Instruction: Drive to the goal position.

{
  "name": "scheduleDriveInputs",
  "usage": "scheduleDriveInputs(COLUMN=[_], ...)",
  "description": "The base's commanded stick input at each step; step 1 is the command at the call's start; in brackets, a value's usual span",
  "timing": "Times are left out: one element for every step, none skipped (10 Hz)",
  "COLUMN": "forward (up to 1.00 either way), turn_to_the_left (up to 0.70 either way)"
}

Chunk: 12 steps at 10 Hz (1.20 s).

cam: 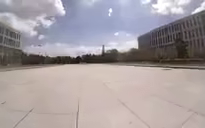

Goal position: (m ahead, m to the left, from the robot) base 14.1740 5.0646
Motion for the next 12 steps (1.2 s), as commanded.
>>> scheduleDriveInputs(forward=[0.7, 0.7, 0.7, 0.7, 0.7, 0.7, 0.7, 0.7, 0.7, 0.7, 0.7, 0.7], turn_to_the_left=[0.02, 0.02, 0.02, 0.02, 0.02, 0.02, 0.02, 0.02, 0.02, 0.02, 0.02, 0.02])
